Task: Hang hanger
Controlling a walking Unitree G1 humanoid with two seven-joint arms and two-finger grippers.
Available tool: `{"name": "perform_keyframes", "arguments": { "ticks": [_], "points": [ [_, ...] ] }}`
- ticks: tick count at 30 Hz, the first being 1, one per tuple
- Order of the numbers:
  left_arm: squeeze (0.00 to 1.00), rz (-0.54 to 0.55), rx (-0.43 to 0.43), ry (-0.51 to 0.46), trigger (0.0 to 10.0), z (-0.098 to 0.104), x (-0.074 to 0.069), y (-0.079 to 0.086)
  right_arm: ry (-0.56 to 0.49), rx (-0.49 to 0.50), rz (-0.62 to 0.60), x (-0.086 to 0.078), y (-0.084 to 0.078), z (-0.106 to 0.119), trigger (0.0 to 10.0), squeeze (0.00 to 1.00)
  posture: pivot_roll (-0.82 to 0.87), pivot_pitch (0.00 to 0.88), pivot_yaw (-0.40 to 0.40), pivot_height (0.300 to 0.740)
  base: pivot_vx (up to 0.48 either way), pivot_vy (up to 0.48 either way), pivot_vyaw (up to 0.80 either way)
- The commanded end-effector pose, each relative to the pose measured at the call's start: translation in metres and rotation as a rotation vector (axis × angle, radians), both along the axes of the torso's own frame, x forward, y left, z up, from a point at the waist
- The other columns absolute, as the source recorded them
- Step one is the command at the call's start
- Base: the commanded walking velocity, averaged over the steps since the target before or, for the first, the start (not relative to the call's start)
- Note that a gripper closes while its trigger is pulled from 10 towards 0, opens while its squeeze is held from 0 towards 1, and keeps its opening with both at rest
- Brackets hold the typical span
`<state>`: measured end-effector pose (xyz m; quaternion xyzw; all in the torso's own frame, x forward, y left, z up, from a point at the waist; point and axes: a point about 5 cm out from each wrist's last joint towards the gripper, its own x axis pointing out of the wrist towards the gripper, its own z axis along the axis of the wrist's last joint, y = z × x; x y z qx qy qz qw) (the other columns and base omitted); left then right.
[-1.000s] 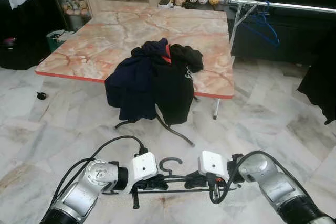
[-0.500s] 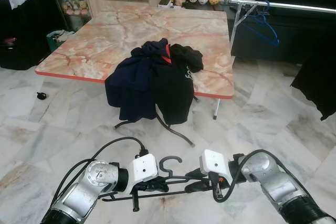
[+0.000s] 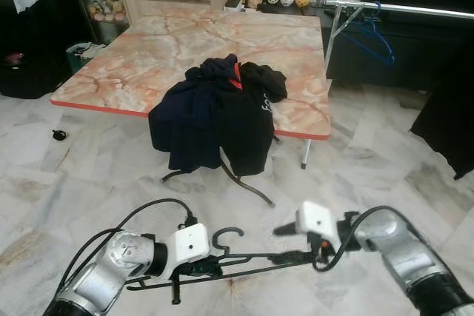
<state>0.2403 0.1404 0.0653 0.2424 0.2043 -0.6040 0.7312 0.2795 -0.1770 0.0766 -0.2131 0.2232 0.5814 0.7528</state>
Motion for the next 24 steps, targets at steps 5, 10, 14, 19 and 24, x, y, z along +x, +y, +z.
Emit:
{"name": "perform_keyframes", "arguments": {
  "ticks": [5,10,14,19,24],
  "points": [
    [0.0,0.053,0.024,-0.005,0.0,-0.003,-0.001,0.016,-0.201,-0.007,-0.339,0.027,-0.019,0.006,10.0,0.0,0.07,0.0,-0.018,0.74,0.0,0.0,0.0],
    [0.0,0.354,-0.018,-0.082,9.5,-0.016,0.015,0.041,-0.296,0.018,-0.731,0.035,-0.045,0.0,10.0,0.0,0.06,0.0,-0.011,0.74,0.0,0.0,0.0],
    [0.0,0.681,-0.013,-0.075,10.0,-0.04,0.014,0.073,-0.311,0.038,-0.949,0.018,-0.057,-0.022,10.0,0.0,0.05,0.0,-0.006,0.74,0.0,0.0,0.0],
    [0.0,0.988,0.079,0.108,10.0,-0.097,-0.026,0.09,-0.134,-0.053,-1.237,-0.024,-0.066,-0.084,10.0,0.0,0.04,0.0,0.001,0.74,0.0,0.0,0.0],
    [0.0,1.13,0.11,0.165,10.0,-0.114,-0.038,0.093,-0.028,-0.095,-1.256,-0.043,-0.057,-0.107,10.0,0.0,0.04,0.0,0.001,0.74,0.0,0.0,0.0]
  ]
}}
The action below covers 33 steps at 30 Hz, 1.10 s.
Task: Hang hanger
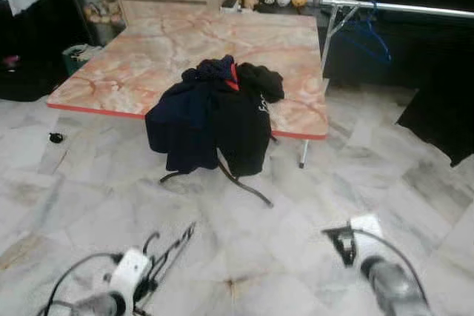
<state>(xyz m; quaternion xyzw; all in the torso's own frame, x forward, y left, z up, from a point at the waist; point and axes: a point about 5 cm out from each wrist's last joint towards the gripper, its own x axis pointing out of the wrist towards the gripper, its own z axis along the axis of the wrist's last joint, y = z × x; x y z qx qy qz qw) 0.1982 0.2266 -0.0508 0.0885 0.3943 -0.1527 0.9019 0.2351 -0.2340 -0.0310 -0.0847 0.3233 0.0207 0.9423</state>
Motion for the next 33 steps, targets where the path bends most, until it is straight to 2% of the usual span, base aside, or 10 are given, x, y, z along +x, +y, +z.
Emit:
{"name": "perform_keyframes", "arguments": {
  "ticks": [1,2,4,8,9,13,16,22,27,33],
  "points": [
    [0.0,0.167,0.014,0.022,10.0,-0.007,-0.005,0.01,0.059,0.029,-0.05,-0.013,0.007,-0.014,10.0,0.0,0.04,0.0,0.0,0.74,0.0,0.0,0.0],
    [0.0,0.167,0.014,0.022,10.0,-0.007,-0.005,0.01,0.059,0.029,-0.05,-0.013,0.007,-0.014,10.0,0.0,0.04,0.0,0.0,0.74,0.0,0.0,0.0],
    [0.0,0.293,0.016,0.063,10.0,-0.017,-0.015,0.012,0.148,0.065,-0.121,-0.034,0.018,-0.033,10.0,0.0,0.04,0.0,0.003,0.74,0.0,0.0,0.0],
    [0.0,0.372,0.006,0.076,10.0,-0.021,-0.018,0.012,0.208,0.082,-0.149,-0.047,0.023,-0.044,10.0,0.0,0.04,0.0,0.003,0.74,0.0,0.0,0.0],
    [0.0,0.423,-0.007,0.086,10.0,-0.022,-0.02,0.012,0.254,0.105,-0.189,-0.059,0.023,-0.05,10.0,0.0,0.03,0.0,0.004,0.74,0.0,0.0,0.0],
    [0.0,0.413,0.001,0.112,10.0,-0.026,-0.021,0.006,0.333,0.096,-0.247,-0.077,0.018,-0.059,10.0,0.0,0.02,0.0,-0.005,0.74,0.0,0.0,0.0],
    [0.0,0.434,-0.007,0.122,10.0,-0.028,-0.021,0.0,0.337,0.104,-0.278,-0.078,0.014,-0.059,10.0,0.0,0.01,0.0,-0.011,0.74,0.0,0.0,0.0],
    [0.0,0.382,0.035,0.158,10.0,-0.032,-0.025,-0.004,0.296,0.132,-0.316,-0.068,0.009,-0.054,10.0,0.0,-0.05,0.0,0.006,0.74,0.0,0.0,0.0],
    [0.0,0.395,0.035,0.169,10.0,-0.033,-0.028,-0.004,0.307,0.117,-0.293,-0.065,0.01,-0.053,10.0,0.0,-0.07,0.0,0.013,0.74,0.0,-0.276,0.0],
    [0.0,0.38,0.05,0.196,10.0,-0.036,-0.036,-0.004,0.324,0.129,-0.333,-0.068,0.007,-0.054,10.0,0.0,-0.09,0.0,0.032,0.74,0.0,-0.274,0.0]
  ]
}}
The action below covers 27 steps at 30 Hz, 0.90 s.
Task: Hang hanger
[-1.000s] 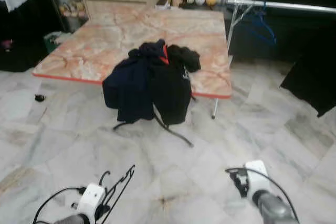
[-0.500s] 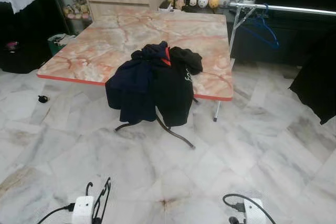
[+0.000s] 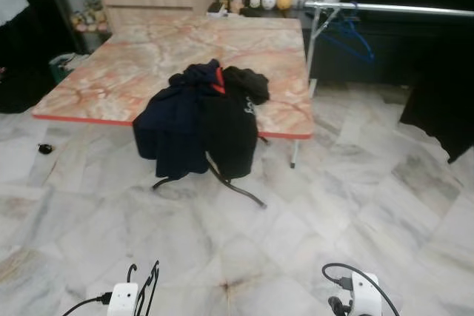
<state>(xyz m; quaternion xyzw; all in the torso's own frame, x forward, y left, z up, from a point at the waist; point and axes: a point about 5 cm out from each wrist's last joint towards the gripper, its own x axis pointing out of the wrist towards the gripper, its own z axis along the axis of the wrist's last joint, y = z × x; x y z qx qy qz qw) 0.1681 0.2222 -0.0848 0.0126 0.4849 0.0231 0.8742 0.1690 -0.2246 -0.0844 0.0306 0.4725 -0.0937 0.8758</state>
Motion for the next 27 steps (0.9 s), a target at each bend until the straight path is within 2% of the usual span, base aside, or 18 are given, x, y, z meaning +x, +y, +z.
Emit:
{"name": "perform_keyframes", "arguments": {
  "ticks": [1,5,9,12,23,27],
  "points": [
    [0.0,-0.013,0.015,0.027,10.0,-0.003,-0.007,0.001,0.011,0.002,-0.018,0.001,-0.002,0.0,10.0,0.0,-0.09,0.0,0.033,0.74,0.0,-0.277,0.0],
    [0.0,-0.012,0.025,0.046,10.0,-0.005,-0.013,0.005,0.009,0.011,-0.017,-0.002,0.0,-0.001,10.0,0.0,-0.09,0.0,0.045,0.74,0.0,-0.281,-0.59],
    [0.0,-0.011,0.031,0.053,10.0,-0.005,-0.016,0.007,0.0,0.018,-0.03,0.0,0.0,0.0,10.0,0.0,-0.08,0.0,0.052,0.74,0.0,-0.282,0.0],
    [0.0,-0.026,0.048,0.069,10.0,-0.006,-0.02,0.011,0.009,0.031,-0.03,-0.006,0.002,-0.003,10.0,0.0,-0.08,0.0,0.073,0.74,0.0,-0.282,0.0],
    [0.0,0.016,0.067,0.067,10.0,-0.003,-0.021,0.025,0.02,0.034,0.012,-0.008,0.005,-0.005,10.0,0.0,-0.03,0.0,0.048,0.74,0.0,-0.281,0.0],
    [0.0,0.022,0.067,0.08,10.0,-0.004,-0.025,0.027,0.051,0.023,0.021,-0.014,0.006,-0.007,10.0,0.0,-0.01,0.0,0.037,0.74,0.0,-0.279,0.0]
  ]
}}
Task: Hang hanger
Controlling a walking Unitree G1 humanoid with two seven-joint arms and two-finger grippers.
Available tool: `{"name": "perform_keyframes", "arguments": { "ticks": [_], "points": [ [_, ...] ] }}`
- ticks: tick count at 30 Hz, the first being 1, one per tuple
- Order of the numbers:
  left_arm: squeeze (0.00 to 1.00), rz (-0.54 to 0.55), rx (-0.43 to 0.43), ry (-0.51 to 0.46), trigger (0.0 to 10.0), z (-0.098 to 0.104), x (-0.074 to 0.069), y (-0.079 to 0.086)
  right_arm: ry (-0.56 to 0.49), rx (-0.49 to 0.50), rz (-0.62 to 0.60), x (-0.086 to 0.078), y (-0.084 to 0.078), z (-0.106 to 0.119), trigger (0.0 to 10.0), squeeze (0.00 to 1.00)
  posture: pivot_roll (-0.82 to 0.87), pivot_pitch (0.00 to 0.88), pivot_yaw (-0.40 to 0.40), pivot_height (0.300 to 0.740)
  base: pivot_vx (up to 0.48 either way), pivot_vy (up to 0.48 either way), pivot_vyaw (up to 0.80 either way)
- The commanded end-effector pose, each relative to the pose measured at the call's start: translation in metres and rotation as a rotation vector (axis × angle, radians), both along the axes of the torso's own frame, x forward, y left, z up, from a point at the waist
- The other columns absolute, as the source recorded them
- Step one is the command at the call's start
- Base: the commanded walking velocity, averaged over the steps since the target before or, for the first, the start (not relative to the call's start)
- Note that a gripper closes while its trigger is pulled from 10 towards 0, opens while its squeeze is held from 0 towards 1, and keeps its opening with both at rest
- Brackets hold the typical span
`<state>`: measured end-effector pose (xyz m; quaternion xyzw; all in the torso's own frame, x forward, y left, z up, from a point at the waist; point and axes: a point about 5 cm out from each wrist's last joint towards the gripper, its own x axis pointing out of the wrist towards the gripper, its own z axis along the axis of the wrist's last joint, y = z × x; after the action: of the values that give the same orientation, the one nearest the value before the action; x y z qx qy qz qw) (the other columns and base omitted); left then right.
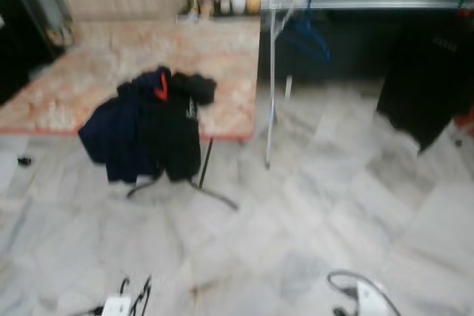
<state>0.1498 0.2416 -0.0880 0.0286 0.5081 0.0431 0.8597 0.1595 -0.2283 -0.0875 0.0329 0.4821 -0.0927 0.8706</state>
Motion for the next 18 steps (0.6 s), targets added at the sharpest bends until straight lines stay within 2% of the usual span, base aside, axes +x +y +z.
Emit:
{"name": "perform_keyframes", "arguments": {
  "ticks": [1,8,16,18],
  "points": [
    [0.0,-0.001,0.021,0.026,10.0,-0.001,-0.007,0.007,0.034,0.01,0.034,-0.004,0.01,-0.004,10.0,0.0,0.0,0.0,0.037,0.74,0.0,-0.281,0.0],
    [0.0,-0.03,0.025,0.023,10.0,0.001,-0.002,0.008,0.002,0.021,0.033,0.001,0.013,-0.002,10.0,0.0,-0.03,0.0,0.067,0.74,0.0,-0.283,0.0],
    [0.0,-0.022,0.029,0.012,10.0,0.006,0.006,0.013,0.0,0.029,0.039,-0.001,0.013,-0.003,10.0,0.0,-0.03,0.0,0.057,0.74,0.0,-0.281,0.0],
    [0.0,-0.025,0.025,-0.001,10.0,0.007,0.012,0.011,0.0,0.022,0.042,0.001,0.011,-0.002,10.0,0.0,-0.03,0.0,0.049,0.74,0.0,-0.279,0.0]
  ]
}}
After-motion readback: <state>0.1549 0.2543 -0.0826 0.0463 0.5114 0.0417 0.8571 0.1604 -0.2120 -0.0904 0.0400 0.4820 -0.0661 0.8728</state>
